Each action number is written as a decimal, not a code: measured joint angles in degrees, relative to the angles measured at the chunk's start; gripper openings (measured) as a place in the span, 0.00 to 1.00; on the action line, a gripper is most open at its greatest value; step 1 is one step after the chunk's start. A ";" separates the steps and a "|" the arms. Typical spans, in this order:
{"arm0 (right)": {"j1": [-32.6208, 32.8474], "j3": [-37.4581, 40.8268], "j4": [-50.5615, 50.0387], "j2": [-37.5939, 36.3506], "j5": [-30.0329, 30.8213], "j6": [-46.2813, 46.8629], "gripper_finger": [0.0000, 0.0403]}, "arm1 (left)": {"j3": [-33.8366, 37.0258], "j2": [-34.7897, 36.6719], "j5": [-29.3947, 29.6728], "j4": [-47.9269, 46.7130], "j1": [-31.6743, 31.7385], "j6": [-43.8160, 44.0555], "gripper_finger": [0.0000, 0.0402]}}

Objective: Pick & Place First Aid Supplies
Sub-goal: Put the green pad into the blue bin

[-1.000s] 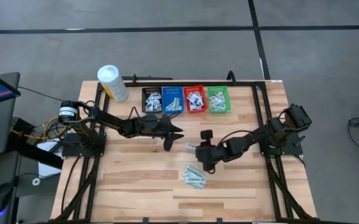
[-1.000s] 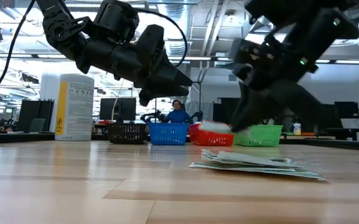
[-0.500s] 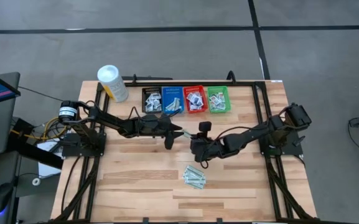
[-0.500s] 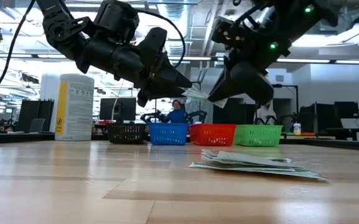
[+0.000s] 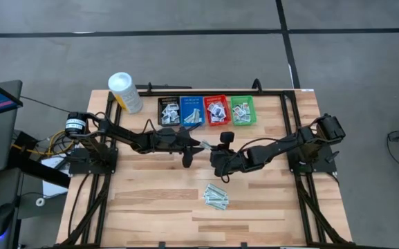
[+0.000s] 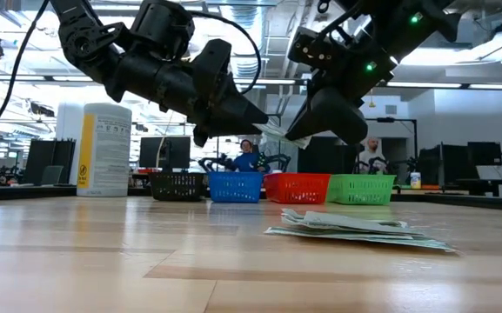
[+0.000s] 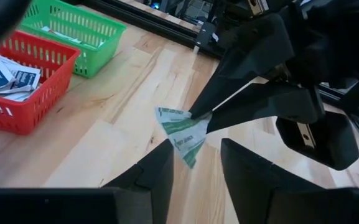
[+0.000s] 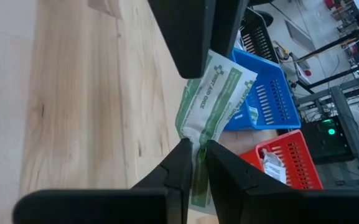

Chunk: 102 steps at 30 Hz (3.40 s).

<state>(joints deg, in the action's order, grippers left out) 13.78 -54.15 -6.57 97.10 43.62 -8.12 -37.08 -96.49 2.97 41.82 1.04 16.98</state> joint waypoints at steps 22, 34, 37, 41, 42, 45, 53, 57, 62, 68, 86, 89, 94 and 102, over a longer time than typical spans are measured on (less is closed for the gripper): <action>0.00 -0.02 0.24 -0.09 -1.27 0.04 0.11 | 0.00 0.00 3.24 -0.52 0.00 -0.69 0.02; 0.17 -0.02 1.03 -0.09 -4.26 1.04 0.39 | 0.00 -0.02 3.66 -0.64 0.02 -0.69 0.02; 0.02 -0.02 0.98 -0.09 -9.00 2.22 0.49 | 0.00 -0.01 3.63 -0.66 0.02 -0.69 0.02; -0.44 -0.02 1.39 -0.09 -8.87 8.23 0.57 | 0.00 -0.02 3.59 -0.66 0.02 -0.69 0.02; -0.67 -0.02 1.61 -0.09 -8.90 8.39 0.58 | 0.00 -0.02 3.55 -0.66 0.02 -0.69 0.02; -1.26 -0.01 1.24 -0.09 -8.93 7.77 0.59 | 0.00 -0.02 4.55 -0.79 0.02 -1.57 0.02; -1.51 -0.01 0.98 -0.09 -9.28 7.72 0.59 | 0.81 -0.02 19.65 -4.21 0.98 -6.54 0.01; -1.51 0.00 0.92 -0.07 -9.29 7.69 0.59 | 1.20 0.40 21.01 -3.84 2.57 -6.70 0.02; -1.51 -0.01 0.90 -0.07 -9.29 7.56 0.59 | 1.20 0.42 21.01 -3.28 4.21 -7.56 0.02; -1.53 0.00 0.87 -0.07 -9.29 7.56 0.59 | 1.24 1.74 21.01 -3.50 6.26 -11.02 0.02; -3.01 0.00 3.34 -0.04 -9.27 7.65 0.59 | 7.05 11.20 18.31 -11.19 17.33 -11.66 0.02; -3.79 0.00 3.82 -0.04 -9.29 7.73 0.59 | 7.54 10.11 17.77 -10.86 17.38 -11.57 0.02; -4.17 0.00 4.91 -0.03 -9.30 9.77 0.59 | 7.58 9.35 16.06 -9.15 17.38 -11.57 0.02; -3.98 0.00 4.92 -0.02 -15.45 12.13 0.59 | 7.56 9.35 14.12 -7.34 17.37 -12.49 0.02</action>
<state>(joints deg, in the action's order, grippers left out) 9.80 -54.15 -1.65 97.08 28.17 4.01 -29.52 -87.13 17.09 34.49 18.41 4.49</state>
